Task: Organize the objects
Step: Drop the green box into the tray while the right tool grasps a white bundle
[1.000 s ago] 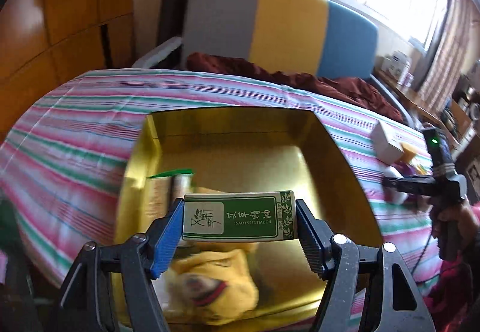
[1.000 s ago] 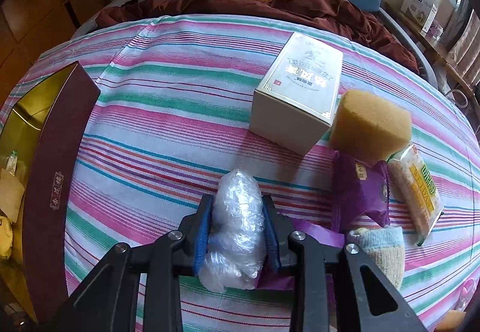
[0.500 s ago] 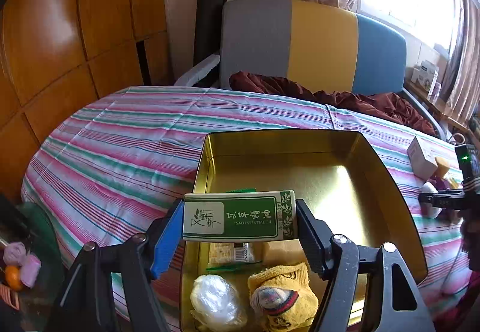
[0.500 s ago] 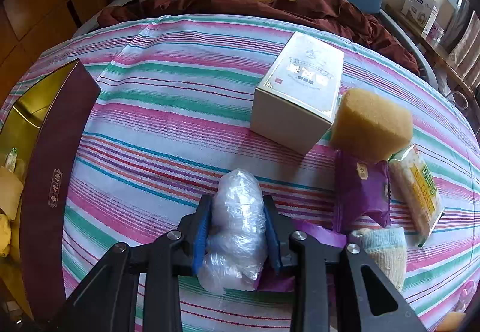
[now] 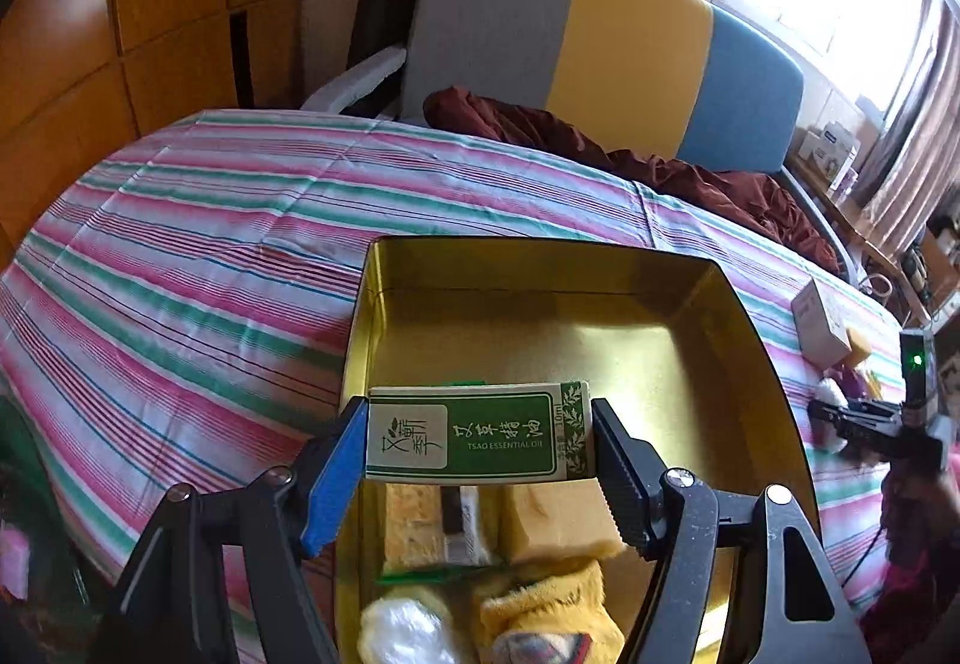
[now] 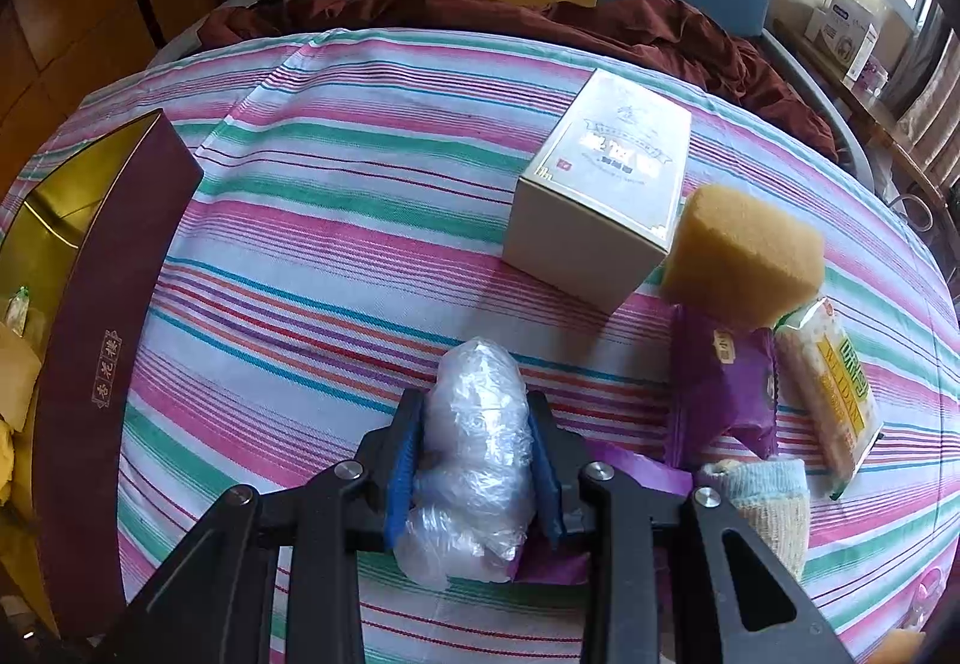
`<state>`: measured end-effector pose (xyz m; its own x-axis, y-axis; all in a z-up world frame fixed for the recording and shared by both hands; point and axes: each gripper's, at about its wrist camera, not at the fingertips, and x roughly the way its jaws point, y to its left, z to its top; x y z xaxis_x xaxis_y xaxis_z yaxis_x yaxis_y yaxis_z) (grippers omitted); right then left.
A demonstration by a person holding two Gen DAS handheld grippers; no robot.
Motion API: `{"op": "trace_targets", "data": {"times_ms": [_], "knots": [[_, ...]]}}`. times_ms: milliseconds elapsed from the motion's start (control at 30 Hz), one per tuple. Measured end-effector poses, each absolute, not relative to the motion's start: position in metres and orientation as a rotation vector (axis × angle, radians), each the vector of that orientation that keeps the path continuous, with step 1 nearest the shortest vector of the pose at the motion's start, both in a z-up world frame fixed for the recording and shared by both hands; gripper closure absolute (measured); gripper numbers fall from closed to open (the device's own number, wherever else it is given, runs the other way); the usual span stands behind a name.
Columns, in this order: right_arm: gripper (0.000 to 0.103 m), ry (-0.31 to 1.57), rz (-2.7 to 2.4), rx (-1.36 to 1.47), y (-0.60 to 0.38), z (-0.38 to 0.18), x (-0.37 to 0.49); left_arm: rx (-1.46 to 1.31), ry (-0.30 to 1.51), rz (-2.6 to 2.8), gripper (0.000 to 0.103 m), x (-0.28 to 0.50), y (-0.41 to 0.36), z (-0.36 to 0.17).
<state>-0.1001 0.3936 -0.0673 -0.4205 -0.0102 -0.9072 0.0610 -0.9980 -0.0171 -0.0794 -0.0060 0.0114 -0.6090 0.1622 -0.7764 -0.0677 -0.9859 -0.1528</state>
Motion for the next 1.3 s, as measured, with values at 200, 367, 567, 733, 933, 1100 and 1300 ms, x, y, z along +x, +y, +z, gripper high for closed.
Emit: {"op": "trace_targets", "data": {"times_ms": [200, 367, 567, 733, 933, 1100, 1300], "knots": [[0.07, 0.087, -2.612, 1.669, 0.392, -0.067, -0.1, -1.359, -0.107, 2.707, 0.032, -0.111, -0.006, 0.003], [0.07, 0.094, -2.61, 1.67, 0.393, -0.068, -0.101, -1.402, -0.015, 2.7, 0.032, -0.132, 0.002, -0.01], [0.07, 0.106, -2.609, 1.67, 0.392, -0.068, -0.101, -1.442, 0.064, 2.684, 0.031, -0.157, 0.013, -0.023], [0.07, 0.106, -2.61, 1.67, 0.392, -0.068, -0.101, -1.496, 0.112, 2.683, 0.029, -0.175, 0.016, -0.036], [0.069, 0.107, -2.611, 1.67, 0.392, -0.068, -0.102, -1.485, 0.145, 2.689, 0.024, -0.178, 0.018, -0.039], [0.069, 0.107, -2.611, 1.67, 0.391, -0.068, -0.101, -1.454, 0.13, 2.712, 0.024, -0.164, 0.016, -0.032], [0.07, 0.13, -2.623, 1.667, 0.388, -0.068, -0.101, -1.346, 0.088, 2.792, 0.024, -0.117, 0.009, -0.007]]}}
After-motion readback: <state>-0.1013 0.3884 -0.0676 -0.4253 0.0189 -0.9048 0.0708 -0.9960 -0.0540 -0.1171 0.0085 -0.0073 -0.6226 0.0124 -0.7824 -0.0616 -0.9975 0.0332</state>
